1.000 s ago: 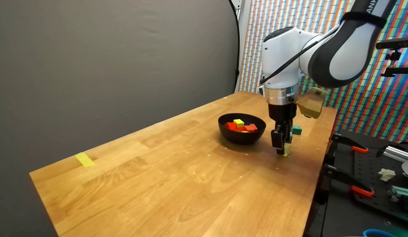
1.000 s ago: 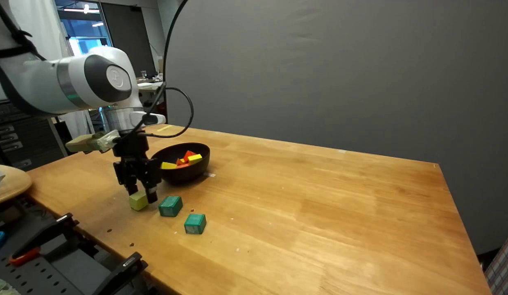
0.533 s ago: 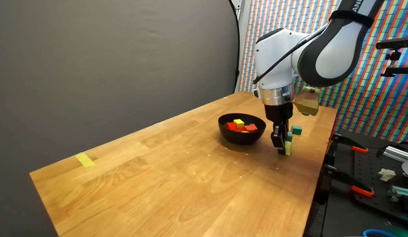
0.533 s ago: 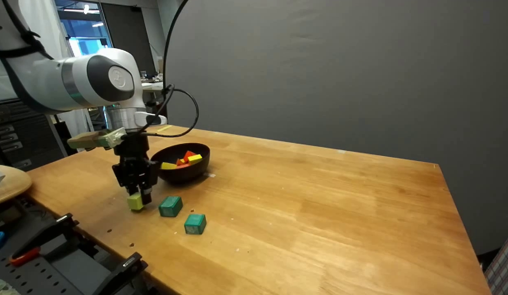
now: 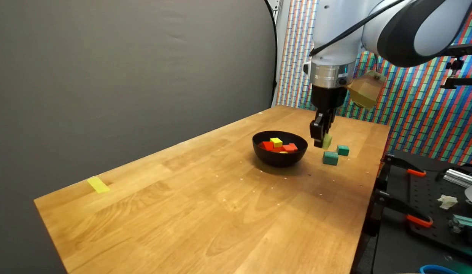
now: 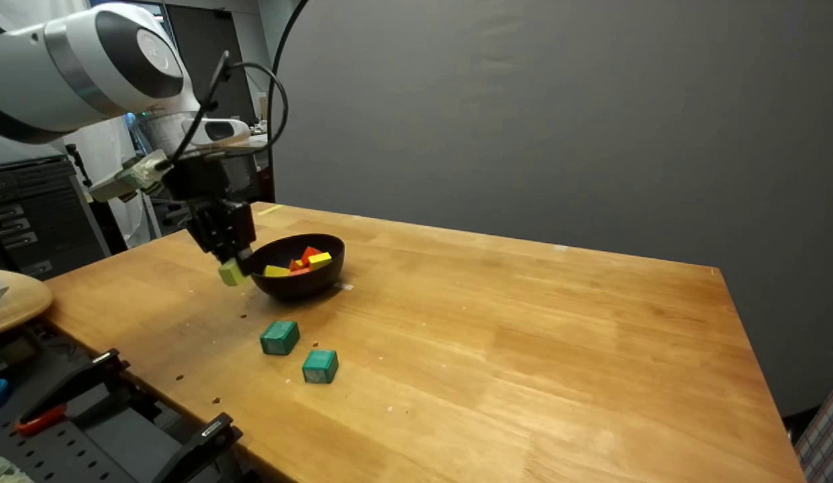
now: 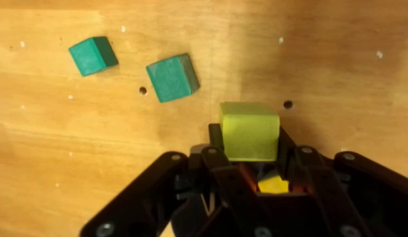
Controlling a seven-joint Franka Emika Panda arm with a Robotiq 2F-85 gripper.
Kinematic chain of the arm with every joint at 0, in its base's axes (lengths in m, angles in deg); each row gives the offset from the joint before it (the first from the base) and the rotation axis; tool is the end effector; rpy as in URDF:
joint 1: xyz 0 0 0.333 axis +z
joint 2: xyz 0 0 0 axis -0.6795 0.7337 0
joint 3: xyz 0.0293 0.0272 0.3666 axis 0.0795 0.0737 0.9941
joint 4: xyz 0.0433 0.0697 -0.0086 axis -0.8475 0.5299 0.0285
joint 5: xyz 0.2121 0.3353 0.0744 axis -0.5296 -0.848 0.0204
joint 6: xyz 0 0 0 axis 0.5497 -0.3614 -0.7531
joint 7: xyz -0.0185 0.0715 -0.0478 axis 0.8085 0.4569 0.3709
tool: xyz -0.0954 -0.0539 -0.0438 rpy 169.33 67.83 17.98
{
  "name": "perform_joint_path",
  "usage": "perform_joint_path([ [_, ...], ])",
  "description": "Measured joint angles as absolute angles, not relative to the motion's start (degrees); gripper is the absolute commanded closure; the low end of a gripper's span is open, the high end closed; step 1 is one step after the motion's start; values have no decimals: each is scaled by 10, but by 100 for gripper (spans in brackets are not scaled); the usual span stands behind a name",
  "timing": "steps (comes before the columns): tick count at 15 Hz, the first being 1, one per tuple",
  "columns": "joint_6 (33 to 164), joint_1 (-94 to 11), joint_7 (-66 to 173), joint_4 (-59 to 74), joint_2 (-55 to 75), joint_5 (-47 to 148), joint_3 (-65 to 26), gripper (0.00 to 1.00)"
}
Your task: Pick up all the blocks from the table and put them in the black bowl.
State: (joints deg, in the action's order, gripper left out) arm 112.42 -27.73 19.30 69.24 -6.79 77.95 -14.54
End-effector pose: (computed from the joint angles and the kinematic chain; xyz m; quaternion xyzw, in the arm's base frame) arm 0.3851 0.1161 0.2578 0.9903 0.0318 0.0192 0.1341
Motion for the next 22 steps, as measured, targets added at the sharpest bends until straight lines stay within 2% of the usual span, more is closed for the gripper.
perform_joint_path([
  [3, 1126, -306, 111, 676, -104, 857, -123, 78],
  [6, 1129, -330, 90, 632, -80, 863, -110, 78],
  [7, 1133, -334, 97, 616, -62, 843, -110, 75],
  [8, 1141, -337, 114, 600, -41, 809, -110, 36],
  [9, 1150, -339, 139, 584, -18, 766, -111, 35],
  [10, 1153, -341, 166, 567, 3, 718, -111, 53],
  [12, 1150, -344, 202, 538, 37, 660, -111, 39],
  [13, 1150, -345, 206, 529, 46, 654, -111, 10],
  [14, 1150, -346, 207, 524, 51, 651, -111, 10],
  [17, 1137, -342, 224, 529, 52, 651, -113, 0],
  [22, 1042, -344, 355, 596, -20, 665, -115, 0],
])
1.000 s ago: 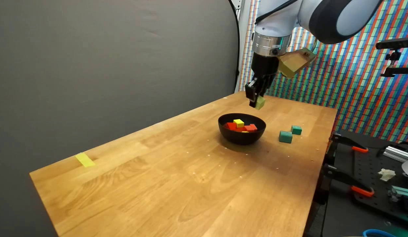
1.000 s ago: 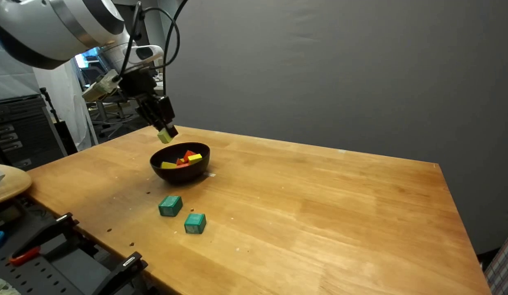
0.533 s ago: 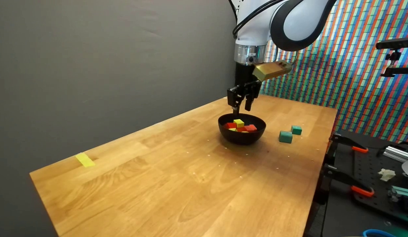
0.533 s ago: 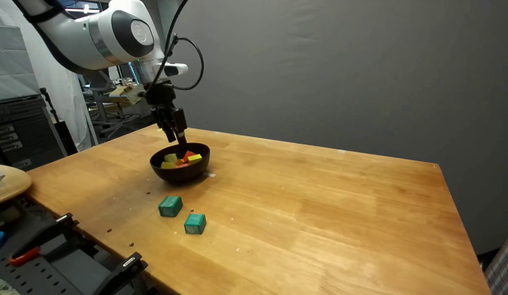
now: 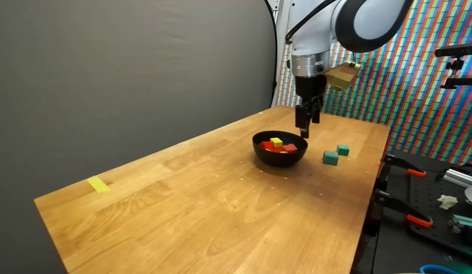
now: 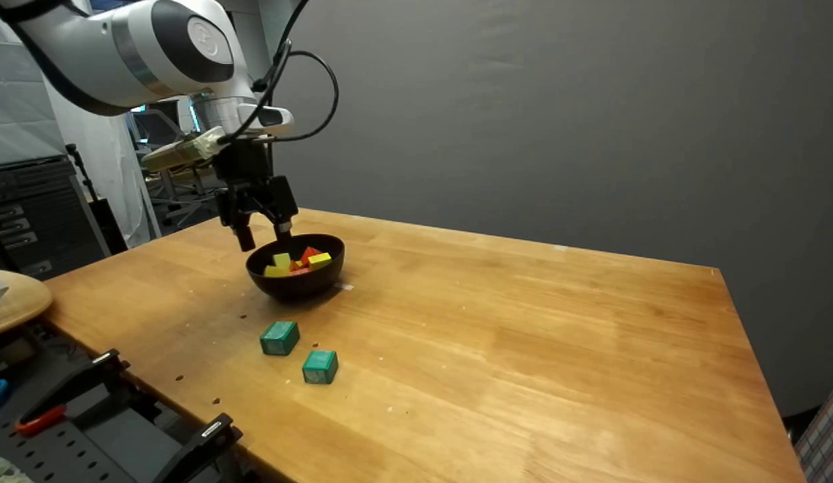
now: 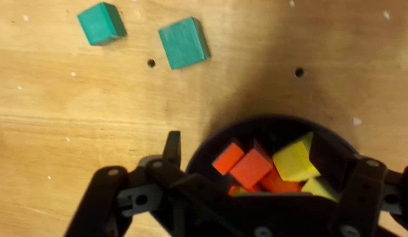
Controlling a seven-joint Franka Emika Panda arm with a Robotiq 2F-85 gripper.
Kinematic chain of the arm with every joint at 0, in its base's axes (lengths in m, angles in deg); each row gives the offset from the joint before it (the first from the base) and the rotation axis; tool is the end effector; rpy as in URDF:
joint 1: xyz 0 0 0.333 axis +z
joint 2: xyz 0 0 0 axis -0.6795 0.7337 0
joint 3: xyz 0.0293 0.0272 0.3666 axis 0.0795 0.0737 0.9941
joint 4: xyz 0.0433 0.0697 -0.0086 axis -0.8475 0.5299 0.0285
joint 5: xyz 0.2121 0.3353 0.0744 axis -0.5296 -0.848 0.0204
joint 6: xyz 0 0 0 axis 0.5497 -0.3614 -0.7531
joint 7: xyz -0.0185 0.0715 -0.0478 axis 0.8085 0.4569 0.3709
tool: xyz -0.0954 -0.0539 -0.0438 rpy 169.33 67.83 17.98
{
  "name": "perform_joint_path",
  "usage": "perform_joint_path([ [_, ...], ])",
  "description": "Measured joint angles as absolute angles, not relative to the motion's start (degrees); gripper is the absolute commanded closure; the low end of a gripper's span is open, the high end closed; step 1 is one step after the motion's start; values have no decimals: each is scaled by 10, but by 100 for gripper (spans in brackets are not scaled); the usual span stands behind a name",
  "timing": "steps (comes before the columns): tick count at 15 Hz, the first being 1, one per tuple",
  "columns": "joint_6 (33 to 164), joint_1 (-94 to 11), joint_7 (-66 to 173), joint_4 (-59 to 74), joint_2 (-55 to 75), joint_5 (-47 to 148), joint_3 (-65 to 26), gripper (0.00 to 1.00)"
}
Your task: Pick up all the blocks from the table and put them in the black bowl.
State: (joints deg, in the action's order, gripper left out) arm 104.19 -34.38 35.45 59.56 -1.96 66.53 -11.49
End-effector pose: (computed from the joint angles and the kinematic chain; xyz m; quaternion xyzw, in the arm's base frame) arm 0.4438 0.0936 0.2688 0.9918 0.0431 -0.0423 0.1128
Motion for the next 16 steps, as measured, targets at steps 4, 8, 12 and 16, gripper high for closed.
perform_joint_path([
  [4, 1053, -374, 490, 703, -119, 702, -131, 0],
  [8, 1066, -395, 537, 735, -148, 713, -138, 0],
  [12, 1062, -395, 617, 731, -102, 723, -130, 0],
  [16, 1081, -399, 648, 712, -53, 722, -137, 0],
])
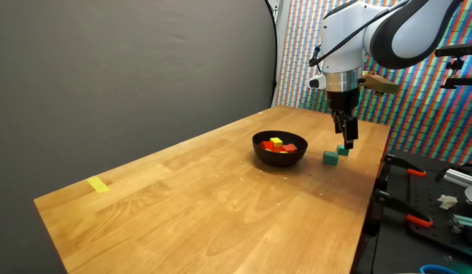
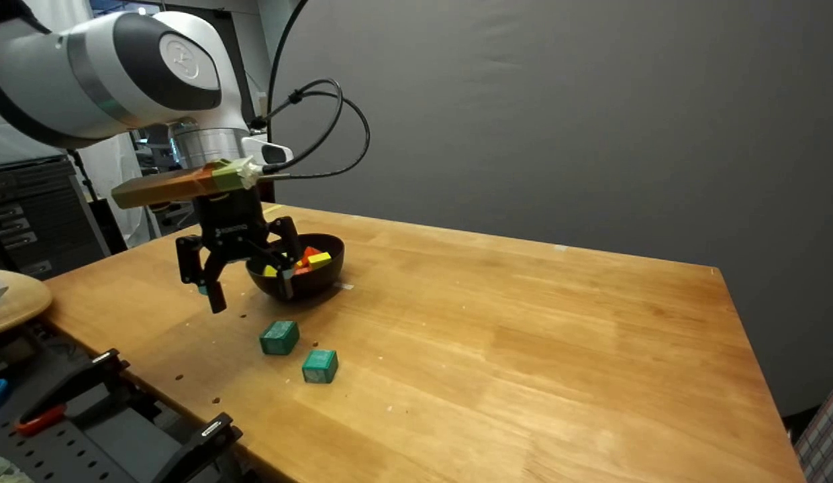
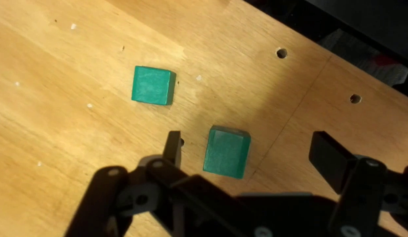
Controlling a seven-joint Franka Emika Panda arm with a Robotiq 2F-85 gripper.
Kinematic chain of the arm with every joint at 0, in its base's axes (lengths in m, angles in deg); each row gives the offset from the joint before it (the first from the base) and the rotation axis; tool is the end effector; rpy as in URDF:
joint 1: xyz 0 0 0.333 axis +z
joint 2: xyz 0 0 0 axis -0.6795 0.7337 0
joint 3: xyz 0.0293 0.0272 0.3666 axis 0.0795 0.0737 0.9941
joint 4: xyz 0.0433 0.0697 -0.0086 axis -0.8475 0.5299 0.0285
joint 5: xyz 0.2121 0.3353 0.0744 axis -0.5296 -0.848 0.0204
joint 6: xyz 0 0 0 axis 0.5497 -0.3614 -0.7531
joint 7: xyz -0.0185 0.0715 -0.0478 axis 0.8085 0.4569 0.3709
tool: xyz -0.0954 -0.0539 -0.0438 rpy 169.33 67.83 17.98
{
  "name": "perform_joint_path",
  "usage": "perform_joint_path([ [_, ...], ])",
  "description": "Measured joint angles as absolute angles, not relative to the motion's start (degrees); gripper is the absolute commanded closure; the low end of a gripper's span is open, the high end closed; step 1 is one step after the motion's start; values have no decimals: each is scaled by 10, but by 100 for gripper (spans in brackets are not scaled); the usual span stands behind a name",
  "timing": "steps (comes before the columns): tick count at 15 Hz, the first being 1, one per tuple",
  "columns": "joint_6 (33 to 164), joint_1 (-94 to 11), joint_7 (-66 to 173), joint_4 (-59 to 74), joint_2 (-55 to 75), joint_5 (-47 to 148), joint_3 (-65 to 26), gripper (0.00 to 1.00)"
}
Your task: Pick up all the blocks from the table and put them in the black bowl.
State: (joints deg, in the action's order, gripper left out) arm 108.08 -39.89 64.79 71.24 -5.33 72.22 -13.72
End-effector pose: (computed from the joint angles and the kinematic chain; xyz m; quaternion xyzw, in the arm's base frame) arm 0.3744 0.0303 0.2328 0.9480 0.2787 -0.1132 0.1038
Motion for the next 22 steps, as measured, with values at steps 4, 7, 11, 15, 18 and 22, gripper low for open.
perform_joint_path([
  [4, 1122, -399, 561, 709, -24, 728, -140, 0],
  [7, 1129, -399, 522, 708, 1, 728, -144, 25],
  [11, 1129, -399, 514, 697, 41, 727, -161, 31],
  [15, 1129, -399, 514, 661, 87, 727, -171, 0],
  [18, 1129, -398, 516, 633, 116, 720, -171, 0],
  [22, 1119, -398, 550, 611, 135, 672, -164, 44],
])
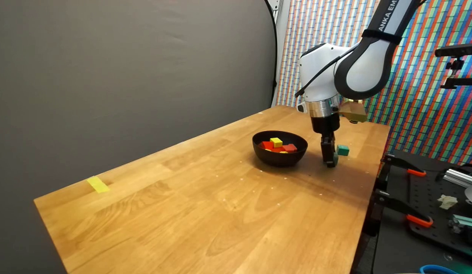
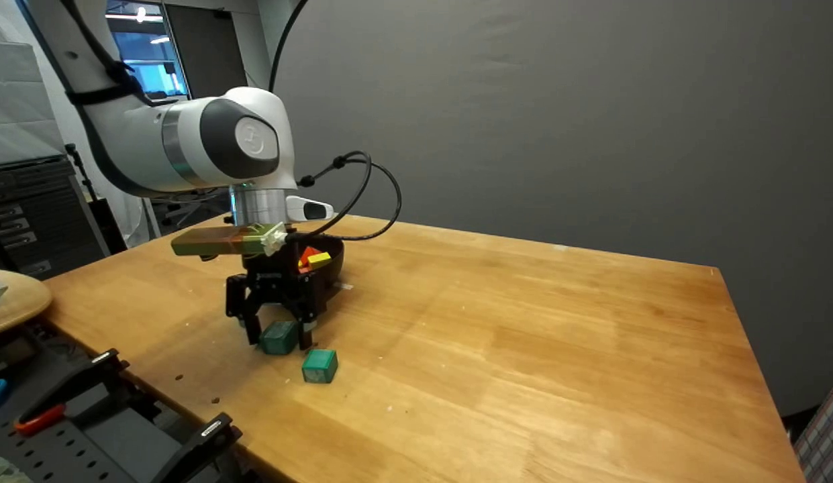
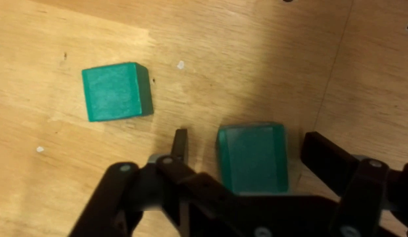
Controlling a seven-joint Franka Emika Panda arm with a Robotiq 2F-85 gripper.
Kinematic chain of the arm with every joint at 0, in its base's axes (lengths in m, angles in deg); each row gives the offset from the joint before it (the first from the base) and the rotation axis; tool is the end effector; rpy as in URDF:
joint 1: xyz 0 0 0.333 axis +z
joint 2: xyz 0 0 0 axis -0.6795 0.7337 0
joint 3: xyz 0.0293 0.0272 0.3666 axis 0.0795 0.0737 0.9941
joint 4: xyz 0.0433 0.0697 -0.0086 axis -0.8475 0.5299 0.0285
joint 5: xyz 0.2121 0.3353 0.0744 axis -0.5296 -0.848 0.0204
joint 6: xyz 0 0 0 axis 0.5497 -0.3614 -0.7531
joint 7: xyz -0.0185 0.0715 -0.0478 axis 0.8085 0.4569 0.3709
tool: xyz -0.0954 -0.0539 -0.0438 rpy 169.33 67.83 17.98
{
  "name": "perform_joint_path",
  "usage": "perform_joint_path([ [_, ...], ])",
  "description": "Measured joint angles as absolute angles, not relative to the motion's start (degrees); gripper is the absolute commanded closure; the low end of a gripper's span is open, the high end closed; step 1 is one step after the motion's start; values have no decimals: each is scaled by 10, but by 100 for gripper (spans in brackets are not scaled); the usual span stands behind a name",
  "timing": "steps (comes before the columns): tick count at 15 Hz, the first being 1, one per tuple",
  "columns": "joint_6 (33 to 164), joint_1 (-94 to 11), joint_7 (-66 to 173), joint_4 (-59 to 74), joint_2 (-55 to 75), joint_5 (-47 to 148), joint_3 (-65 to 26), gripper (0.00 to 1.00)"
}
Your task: Pick up all the blocks from the table and put them in the black bowl.
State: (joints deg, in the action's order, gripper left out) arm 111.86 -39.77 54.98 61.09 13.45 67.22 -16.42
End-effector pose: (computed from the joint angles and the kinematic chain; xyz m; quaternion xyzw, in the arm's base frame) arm 0.4242 0.0173 0.1497 0.9746 0.1457 -0.1508 0.0787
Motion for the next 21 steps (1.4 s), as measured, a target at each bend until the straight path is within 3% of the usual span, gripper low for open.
perform_joint_path([
  [5, 1097, -399, 571, 594, 135, 636, -159, 78],
  [10, 1107, -386, 544, 598, 97, 645, -160, 76],
  [16, 1155, -344, 438, 629, -35, 677, -136, 76],
  [20, 1213, -335, 313, 602, -33, 723, -110, 76],
  [21, 1217, -333, 286, 592, -25, 737, -110, 72],
])
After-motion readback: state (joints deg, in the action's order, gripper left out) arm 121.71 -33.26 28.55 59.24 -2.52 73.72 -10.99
